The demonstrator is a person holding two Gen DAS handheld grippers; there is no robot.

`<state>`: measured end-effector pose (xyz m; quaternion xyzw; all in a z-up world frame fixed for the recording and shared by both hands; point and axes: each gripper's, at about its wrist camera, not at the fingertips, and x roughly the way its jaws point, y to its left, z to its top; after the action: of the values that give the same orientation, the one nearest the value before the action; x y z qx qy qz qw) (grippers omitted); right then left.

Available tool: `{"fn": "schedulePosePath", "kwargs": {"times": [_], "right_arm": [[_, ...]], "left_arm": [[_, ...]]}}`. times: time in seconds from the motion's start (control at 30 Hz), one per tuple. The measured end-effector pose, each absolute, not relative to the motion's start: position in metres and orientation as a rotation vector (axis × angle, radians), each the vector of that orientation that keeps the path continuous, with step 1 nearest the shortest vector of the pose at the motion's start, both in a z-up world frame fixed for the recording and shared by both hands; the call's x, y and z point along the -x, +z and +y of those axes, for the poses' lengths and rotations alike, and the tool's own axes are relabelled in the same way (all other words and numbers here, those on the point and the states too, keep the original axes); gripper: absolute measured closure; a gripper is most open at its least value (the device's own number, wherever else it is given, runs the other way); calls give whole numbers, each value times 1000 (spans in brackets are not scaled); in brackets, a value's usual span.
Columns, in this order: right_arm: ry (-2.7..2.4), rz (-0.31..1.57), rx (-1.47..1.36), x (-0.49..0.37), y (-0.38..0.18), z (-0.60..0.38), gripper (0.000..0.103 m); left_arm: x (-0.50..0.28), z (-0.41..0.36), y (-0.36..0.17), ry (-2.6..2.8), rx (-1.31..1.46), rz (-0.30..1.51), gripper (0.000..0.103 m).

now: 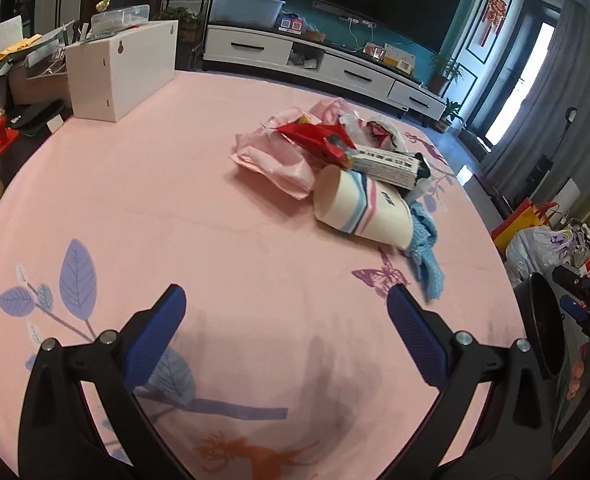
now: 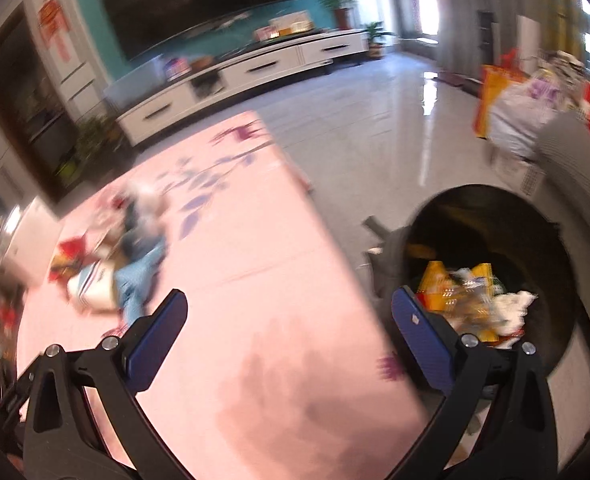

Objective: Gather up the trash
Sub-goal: 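Return both tools to the table and grasp the blue cloth with the right tool, then grasp the white paper cup with the left tool while the right tool holds the blue cloth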

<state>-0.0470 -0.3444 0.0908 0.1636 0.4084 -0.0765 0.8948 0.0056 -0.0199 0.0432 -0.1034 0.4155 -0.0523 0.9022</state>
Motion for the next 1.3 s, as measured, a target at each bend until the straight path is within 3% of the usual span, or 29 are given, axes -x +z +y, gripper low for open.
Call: {"fn": "schedulePosePath", "kwargs": {"times": [0.13,0.37,0.6,0.87,0.9,0.97,1.3], "right_arm": [[-48,877,-344,27,83,-309,5],[101,951,-228,-26,83,-251,51],[179,1107,-331,-85,50,-239,54],[241,1148,-369,-96,29,-232,54],[241,1147,-379,-96,28,-233,56],[267,1157,-433,-95,26,-239,74],[208,1120,-536,-87,45,-282,79]], "left_arm": [[-14,-17,40,-111,230,880,3],[-29,-16,42,-115,244,888,3],[-58,-38,48,-160,208,893,3],[-86,-82,33,-190,110,930,3],[-89,-84,31,-189,101,940,3],[-93,-91,25,-189,88,956,3],[-114,-115,12,-200,51,988,3]]}}
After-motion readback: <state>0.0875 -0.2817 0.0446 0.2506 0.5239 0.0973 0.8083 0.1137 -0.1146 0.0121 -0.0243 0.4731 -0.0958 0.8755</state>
